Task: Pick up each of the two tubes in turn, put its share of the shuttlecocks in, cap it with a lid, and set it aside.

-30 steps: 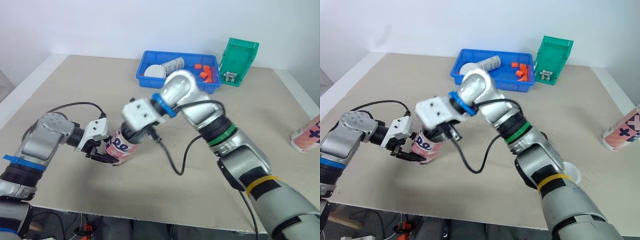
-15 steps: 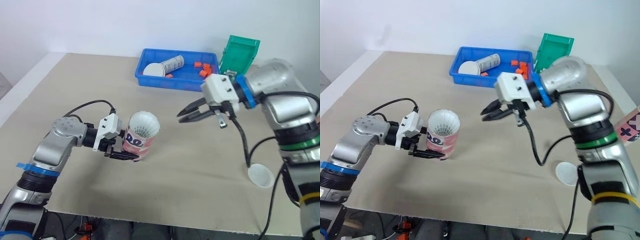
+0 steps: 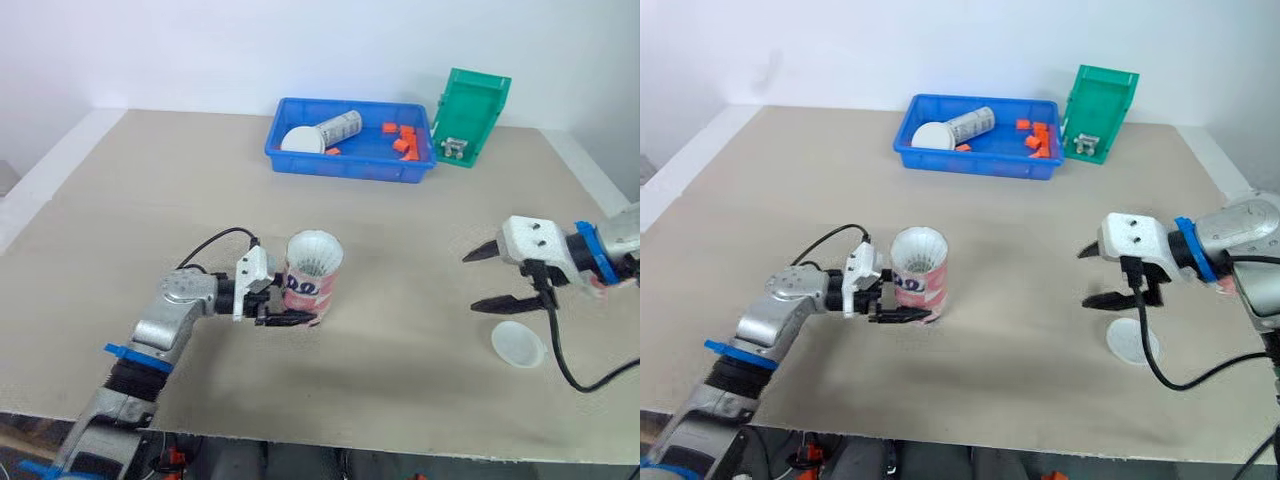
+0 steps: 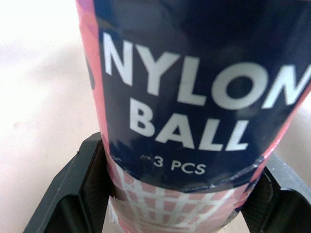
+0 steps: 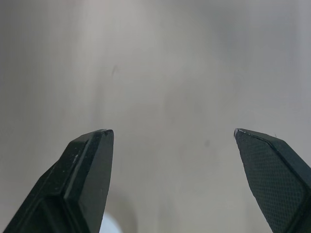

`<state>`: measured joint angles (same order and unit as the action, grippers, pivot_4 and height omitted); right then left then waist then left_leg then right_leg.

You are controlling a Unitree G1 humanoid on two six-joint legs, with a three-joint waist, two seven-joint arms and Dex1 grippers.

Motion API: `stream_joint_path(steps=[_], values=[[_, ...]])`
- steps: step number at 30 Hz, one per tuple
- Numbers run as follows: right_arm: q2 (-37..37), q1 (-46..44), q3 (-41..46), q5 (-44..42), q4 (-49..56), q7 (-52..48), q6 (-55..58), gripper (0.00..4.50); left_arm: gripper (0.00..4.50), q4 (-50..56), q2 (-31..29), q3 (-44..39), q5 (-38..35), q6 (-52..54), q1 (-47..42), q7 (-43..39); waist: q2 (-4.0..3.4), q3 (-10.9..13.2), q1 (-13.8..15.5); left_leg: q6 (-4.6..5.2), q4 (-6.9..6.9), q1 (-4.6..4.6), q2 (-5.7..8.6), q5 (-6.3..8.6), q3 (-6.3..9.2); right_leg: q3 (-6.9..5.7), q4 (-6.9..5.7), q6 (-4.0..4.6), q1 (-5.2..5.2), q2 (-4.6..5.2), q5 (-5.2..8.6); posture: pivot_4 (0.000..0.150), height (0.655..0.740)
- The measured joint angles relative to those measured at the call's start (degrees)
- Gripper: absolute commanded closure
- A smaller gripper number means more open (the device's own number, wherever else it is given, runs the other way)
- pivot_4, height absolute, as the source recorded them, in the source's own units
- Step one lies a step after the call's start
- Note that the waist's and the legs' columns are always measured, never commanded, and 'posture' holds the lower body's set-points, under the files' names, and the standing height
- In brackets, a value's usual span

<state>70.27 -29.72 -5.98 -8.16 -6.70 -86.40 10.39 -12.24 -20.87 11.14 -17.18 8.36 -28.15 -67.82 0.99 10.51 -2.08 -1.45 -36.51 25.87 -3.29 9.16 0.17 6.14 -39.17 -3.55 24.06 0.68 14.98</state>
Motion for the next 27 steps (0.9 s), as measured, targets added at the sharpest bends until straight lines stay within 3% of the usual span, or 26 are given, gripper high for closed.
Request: stream_joint_path(steps=[9, 19, 20, 22, 23, 24, 27], values=[[1.7, 1.9, -0.5, 4.0, -11.7, -1.7, -1.9, 0.25, 1.29, -3.2, 2.5, 1.4, 2.1, -4.6, -0.2, 1.0, -0.08, 0.0, 0.0, -0.01, -0.01, -0.12, 0.05, -0.01, -0.05, 0.11, 0.0, -0.15, -0.09, 0.01, -0.07, 0.15, 0.7038], [-3.6, -0.4, -4.8, 7.8, -19.1, -1.4, -2.3, 0.25, 1.29, -4.6, 2.3, 1.6, 2.1, -4.1, -0.9, 0.7, -0.08, -0.1, -0.5, -0.01, -0.01, -0.72, 0.1, -0.01, -0.04, 0.15, 0.02, -0.09, -0.65, 0.02, -0.01, 0.15, 0.7038], [-3.7, -0.7, -5.0, 8.1, -19.6, -1.6, -2.8, 0.64, 1.29, -4.7, 2.3, 1.7, 2.1, -4.1, -0.9, 0.9, -0.07, -0.1, -0.6, -0.01, -0.01, -0.74, 0.11, 0.0, -0.03, 0.15, 0.02, -0.1, -0.7, 0.01, 0.02, 0.15, 0.7038], [-3.7, -0.8, -5.0, 8.2, -19.7, -1.7, -2.9, 1.01, 1.29, -4.7, 2.3, 1.7, 2.1, -4.1, -0.9, 1.0, -0.07, -0.1, -0.6, -0.01, -0.01, -0.75, 0.11, 0.0, -0.02, 0.15, 0.02, -0.1, -0.71, 0.02, 0.02, 0.15, 0.7038], [-3.7, -0.8, -5.0, 8.4, -19.7, -2.1, -3.1, 1.59, 1.29, -4.7, 2.3, 1.7, 2.1, -4.1, -0.9, 1.1, -0.07, -0.1, -0.6, -0.01, -0.01, -0.75, 0.11, 0.0, -0.01, 0.15, 0.02, -0.11, -0.71, 0.01, 0.02, 0.15, 0.7038], [-3.8, -0.8, -5.0, 8.4, -19.7, -2.1, -3.2, 1.73, 1.29, -4.7, 2.3, 1.7, 2.1, -4.1, -0.9, 1.1, -0.08, -0.1, -0.6, -0.01, 0.0, -0.75, 0.11, 0.0, -0.01, 0.15, 0.02, -0.11, -0.71, 0.01, 0.03, 0.15, 0.7038], [-4.1, -1.4, -5.3, 8.6, -19.7, -2.4, -3.2, 3.1, 1.29, -4.7, 2.2, 1.7, 2.1, -4.2, -0.9, 1.0, -0.08, -0.1, -0.6, -0.01, 0.02, -0.75, 0.11, 0.0, 0.0, 0.15, 0.02, -0.11, -0.71, 0.0, 0.03, 0.15, 0.7038]])
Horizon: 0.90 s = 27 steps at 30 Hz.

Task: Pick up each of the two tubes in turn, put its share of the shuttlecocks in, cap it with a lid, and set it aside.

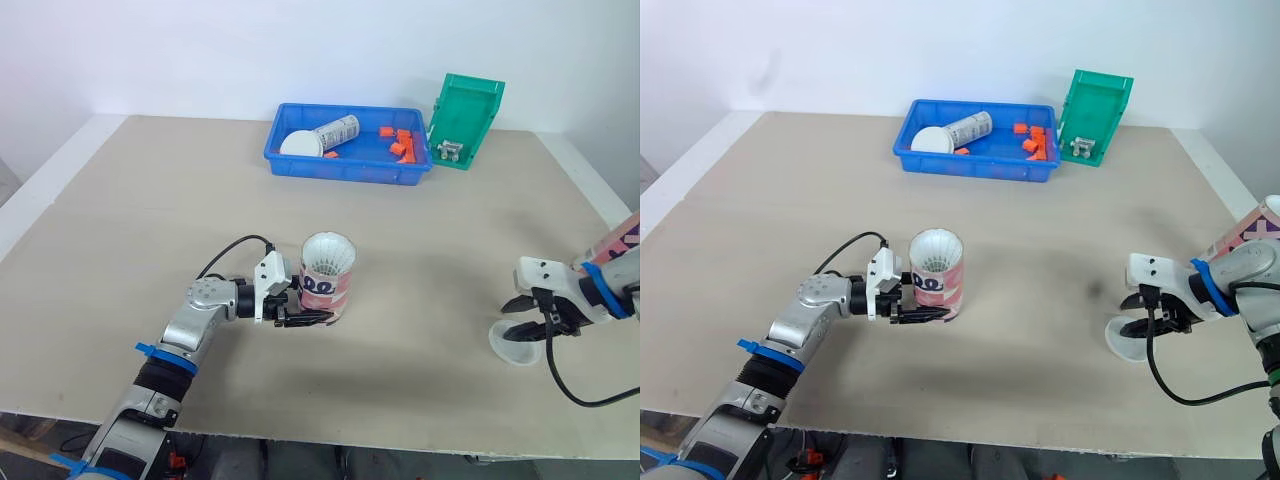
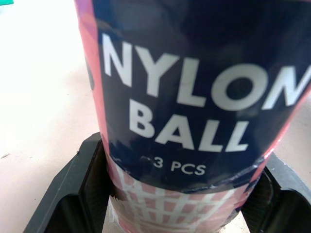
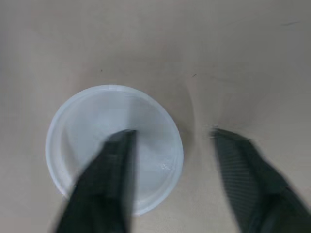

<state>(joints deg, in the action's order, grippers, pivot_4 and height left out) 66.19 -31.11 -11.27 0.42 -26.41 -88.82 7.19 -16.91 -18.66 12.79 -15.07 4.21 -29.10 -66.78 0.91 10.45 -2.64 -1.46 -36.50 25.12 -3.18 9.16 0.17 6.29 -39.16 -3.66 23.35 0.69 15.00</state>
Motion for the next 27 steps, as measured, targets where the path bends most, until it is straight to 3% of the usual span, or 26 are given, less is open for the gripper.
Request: stream_joint_path(steps=[3, 10, 13, 21, 27], values=[[-0.5, -0.9, -0.1, 0.0, 0.0, -0.5, 0.0, 4.45, 1.29, -0.5, 0.0, 0.1, 0.0, -0.1, -0.4, -0.1, 0.0, 0.0, 0.0, 0.0, 0.0, 0.0, 0.01, 0.0, 0.0, 0.0, 0.0, -0.01, 0.0, 0.0, -0.01, 0.15, 0.7038], [-0.5, -2.0, -0.1, -1.3, 5.2, -0.9, 0.4, 4.45, 1.29, -2.1, -0.1, 0.1, 0.0, -0.5, -1.5, -1.1, -0.02, 0.0, 0.0, -0.01, -0.01, 0.0, 0.01, -0.01, 0.0, 0.01, 0.0, -0.02, 0.01, 0.0, -0.04, 0.15, 0.7038], [-1.5, -5.6, 0.7, -3.6, 12.2, -0.8, 2.9, 4.45, 1.29, -2.8, -0.6, 0.1, 0.1, -0.6, -2.3, -1.6, -0.05, 0.0, -0.3, -0.01, -0.01, -0.04, 0.01, -0.02, 0.0, 0.03, 0.0, 0.0, 0.03, 0.0, -0.09, 0.15, 0.7038], [-13.5, -24.4, 1.6, -16.4, 30.9, -0.7, 14.7, 4.45, 1.29, -4.9, -1.1, 0.8, 0.7, -0.6, -4.8, -4.0, 0.02, 0.0, -0.1, -0.03, 0.04, 0.06, -0.02, -0.02, 0.12, 0.0, 0.0, 0.07, 0.11, -0.09, -0.07, 0.15, 0.7038], [-22.7, -36.3, -4.0, -16.8, 30.6, -1.2, 11.3, 4.45, 1.29, -5.1, -2.2, 1.1, 1.0, 0.0, -5.8, -5.9, 0.04, 0.0, -0.3, -0.06, 0.15, 0.05, -0.13, 0.01, 0.12, -0.09, -0.01, 0.17, 0.18, -0.14, 0.02, 0.15, 0.7038]])
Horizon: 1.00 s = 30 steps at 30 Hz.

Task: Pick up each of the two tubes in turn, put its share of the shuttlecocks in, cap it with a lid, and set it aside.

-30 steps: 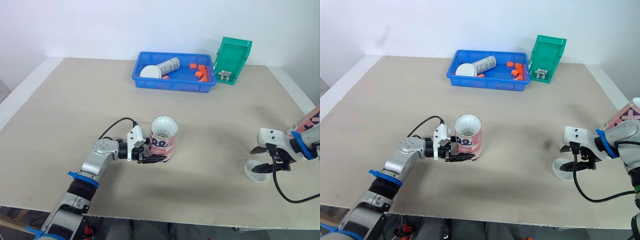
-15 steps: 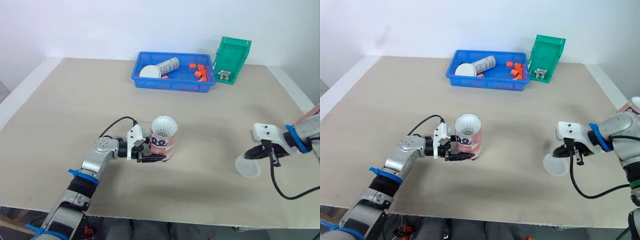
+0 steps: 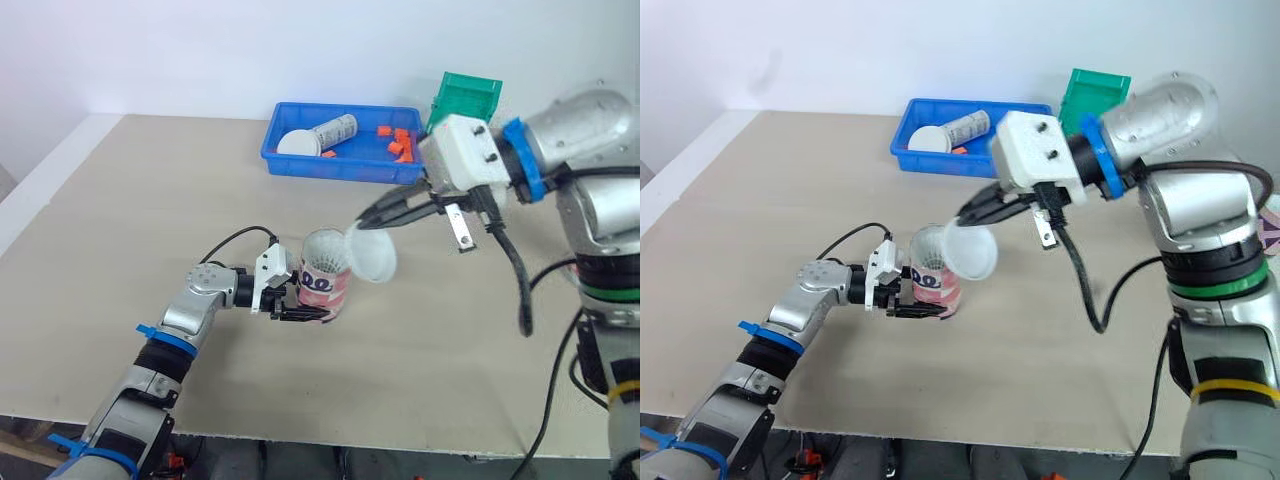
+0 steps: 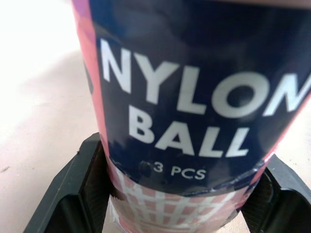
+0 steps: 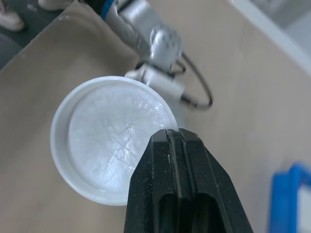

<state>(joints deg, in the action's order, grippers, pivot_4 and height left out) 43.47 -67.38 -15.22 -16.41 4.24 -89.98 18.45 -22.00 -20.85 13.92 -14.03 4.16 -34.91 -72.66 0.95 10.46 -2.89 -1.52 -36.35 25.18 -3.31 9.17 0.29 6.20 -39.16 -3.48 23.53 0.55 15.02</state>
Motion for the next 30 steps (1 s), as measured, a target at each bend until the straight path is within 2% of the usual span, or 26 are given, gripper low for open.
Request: stream_joint_path(steps=[10, 15, 22, 30], values=[[-5.7, -6.4, -10.9, 7.1, -14.2, -0.2, -15.2, 4.45, 1.29, 1.9, -0.6, 0.3, 0.1, 1.3, 0.9, -0.1, 0.02, 0.0, 0.1, 0.0, 0.07, -0.02, -0.18, 0.01, 0.03, -0.08, -0.02, -0.01, 0.03, -0.19, -0.09, 0.15, 0.7038], [-7.4, -9.2, -12.1, 9.4, -19.1, -0.3, -19.6, 4.45, 1.29, 2.7, -0.5, 0.2, 0.1, 1.3, 1.4, 0.1, 0.02, 0.0, 0.1, -0.03, 0.13, -0.02, -0.18, 0.05, 0.04, -0.09, -0.02, -0.01, 0.02, -0.18, -0.03, 0.15, 0.7038], [-8.9, -11.0, -12.1, 9.6, -20.6, -0.3, -20.8, 4.45, 1.29, 2.8, -0.4, 0.3, 0.1, 1.4, 1.4, 0.2, 0.02, 0.0, 0.2, -0.05, 0.14, -0.01, -0.17, 0.06, 0.07, -0.09, -0.02, 0.0, 0.01, -0.18, -0.01, 0.15, 0.7038], [-7.5, -11.0, -12.8, 7.4, -17.7, -0.3, -20.9, 4.45, 1.29, 2.0, -0.4, 0.3, 0.1, 1.3, 0.8, 0.0, 0.02, 0.0, 0.2, -0.06, 0.14, -0.02, -0.17, 0.06, 0.08, -0.1, -0.02, -0.01, 0.0, -0.2, -0.01, 0.15, 0.7038]])
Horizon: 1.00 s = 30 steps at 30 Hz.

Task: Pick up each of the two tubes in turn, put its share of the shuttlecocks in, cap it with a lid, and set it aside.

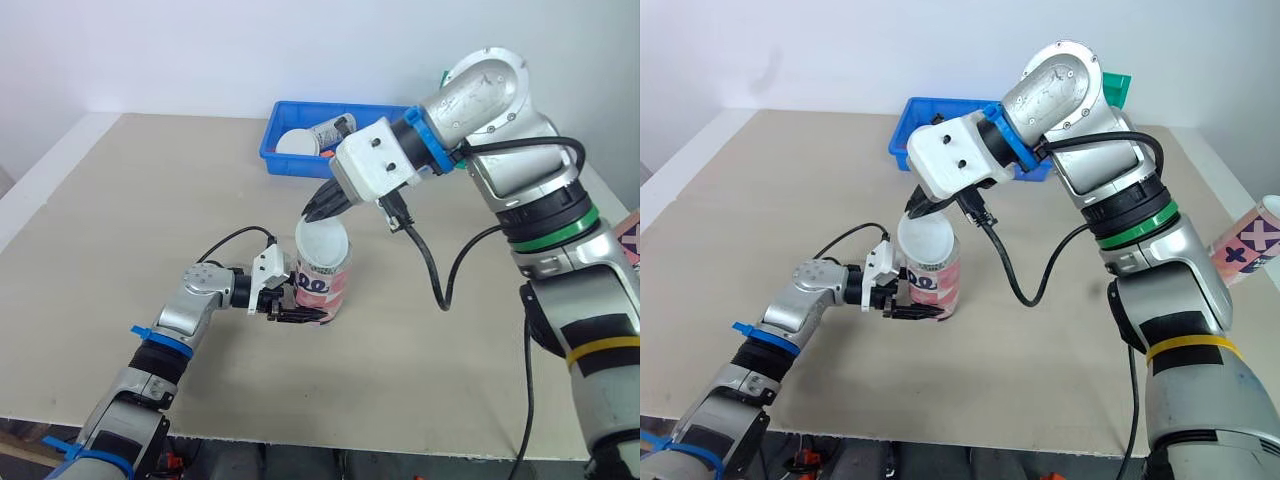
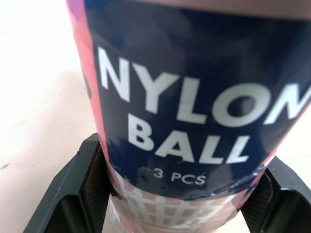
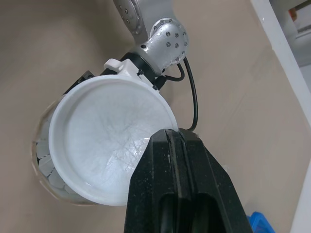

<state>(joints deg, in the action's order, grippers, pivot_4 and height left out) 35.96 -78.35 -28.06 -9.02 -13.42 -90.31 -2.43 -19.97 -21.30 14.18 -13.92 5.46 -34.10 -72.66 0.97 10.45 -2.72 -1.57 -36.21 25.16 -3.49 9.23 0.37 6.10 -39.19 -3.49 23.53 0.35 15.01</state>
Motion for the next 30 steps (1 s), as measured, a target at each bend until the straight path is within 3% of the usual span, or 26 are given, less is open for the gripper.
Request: stream_joint_path(steps=[21, 24, 25, 29, 30], values=[[0.3, 2.7, -3.5, 2.8, 1.0, 0.2, -5.1, 4.45, 1.29, 1.0, -0.5, 0.2, 0.2, 0.0, 0.0, 0.2, 0.01, 0.0, 0.0, -0.01, 0.05, -0.03, 0.0, 0.01, 0.02, -0.01, 0.0, 0.03, -0.01, -0.01, 0.06, 0.15, 0.7038], [0.1, 3.9, -3.0, 2.9, 1.4, 0.2, -5.9, 3.52, 1.29, 1.0, -0.7, 0.2, 0.2, 0.0, 0.0, 0.2, 0.02, 0.0, 0.0, 0.0, 0.07, -0.04, 0.0, 0.02, 0.02, -0.02, 0.0, 0.05, -0.01, -0.02, 0.07, 0.15, 0.7038], [-0.1, 4.1, -3.0, 2.9, 1.4, 0.2, -6.0, 2.94, 1.29, 0.9, -0.7, 0.2, 0.1, 0.1, 0.0, 0.2, 0.02, 0.0, 0.0, 0.0, 0.08, -0.04, -0.01, 0.02, 0.02, -0.01, 0.0, 0.05, 0.0, -0.03, 0.07, 0.15, 0.7038], [-1.0, 4.9, -1.9, 3.5, 2.5, 0.5, -6.1, 1.45, 1.29, 0.8, -1.0, 0.0, 0.1, 0.7, 0.0, 0.2, 0.02, 0.0, 0.0, 0.0, 0.1, -0.1, -0.05, 0.02, 0.02, -0.02, 0.0, 0.07, -0.03, -0.07, 0.06, 0.15, 0.7038], [-1.3, 5.0, -1.4, 4.2, 2.8, 0.7, -6.3, 1.45, 1.29, 0.8, -1.0, 0.0, 0.1, 0.8, 0.0, 0.2, 0.04, 0.0, 0.0, 0.0, 0.1, -0.11, -0.06, 0.02, 0.02, -0.02, 0.0, 0.08, -0.04, -0.09, 0.05, 0.15, 0.7038]])
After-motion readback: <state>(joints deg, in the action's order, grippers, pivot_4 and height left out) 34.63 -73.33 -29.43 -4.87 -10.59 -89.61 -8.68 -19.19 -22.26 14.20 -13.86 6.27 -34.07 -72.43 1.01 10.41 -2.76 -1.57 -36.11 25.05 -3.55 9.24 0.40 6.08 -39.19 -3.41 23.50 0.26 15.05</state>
